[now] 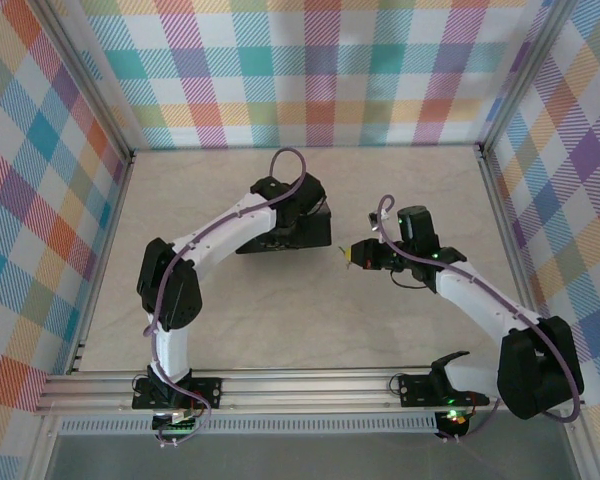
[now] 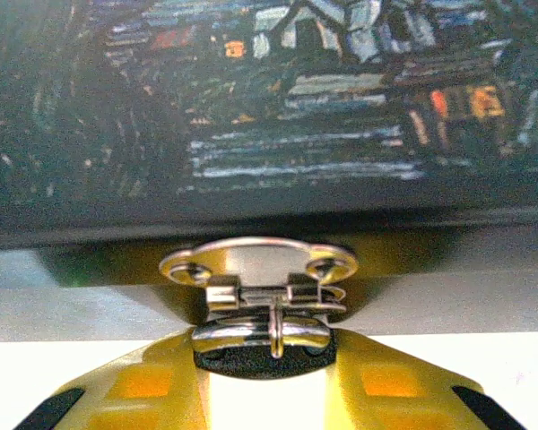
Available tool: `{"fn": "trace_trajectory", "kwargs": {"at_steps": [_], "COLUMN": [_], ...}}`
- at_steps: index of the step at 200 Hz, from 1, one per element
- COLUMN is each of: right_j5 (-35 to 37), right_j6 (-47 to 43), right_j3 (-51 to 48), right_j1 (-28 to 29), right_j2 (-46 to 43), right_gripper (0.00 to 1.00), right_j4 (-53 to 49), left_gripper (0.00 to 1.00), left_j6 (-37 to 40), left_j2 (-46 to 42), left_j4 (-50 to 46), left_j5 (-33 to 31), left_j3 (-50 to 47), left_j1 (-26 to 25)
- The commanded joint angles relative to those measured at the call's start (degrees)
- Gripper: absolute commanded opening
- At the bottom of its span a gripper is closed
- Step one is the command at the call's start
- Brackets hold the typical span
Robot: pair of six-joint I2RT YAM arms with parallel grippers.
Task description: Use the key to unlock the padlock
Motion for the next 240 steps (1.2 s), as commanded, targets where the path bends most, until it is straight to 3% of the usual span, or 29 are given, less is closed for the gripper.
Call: {"fn": "trace_trajectory", "kwargs": {"at_steps": [1,39,82,117,201,240], "right_j5": [-0.40,-1.70,-2.03,-2.81,-3.43,-3.92], "right_j6": [-1.28,-1.56,-2.31,-1.95,-0.98,-0.98], "right_j3": [1.42,2.12,2.95,3.55,2.90,3.37], "right_j1": [-0.21,-0.25,-0.26,-0.21,-0.27,-0.12], "right_j2": [-2.17,-4.76,-6.17,-6.32,-7.59,-7.60], "right_gripper": [0.00,0.00,0.00,0.00,0.00,0.00], "right_j4": [-3.04,-6.13,-7.86,-7.62,-7.92,-8.32], "left_gripper": [0.13,0.13,0.16,0.25,0.28,0.40], "left_j6": [-1.01,-4.57,-7.03,-8.42,-10.41,-10.06], "left_j2": [-4.83,-3.87,-1.79,-0.78,1.49,1.97], "left_j4": [-5.97,-12.58,-20.81,-21.26,-21.61,-21.01], "left_j5": [2.45,7.03,6.74,10.23,18.19,19.11], "left_j3": [3.82,6.52,14.88,15.52,15.93,16.07], "left_j1": [-0.61,-0.56,-0.61,-0.43,1.23,2.62]}}
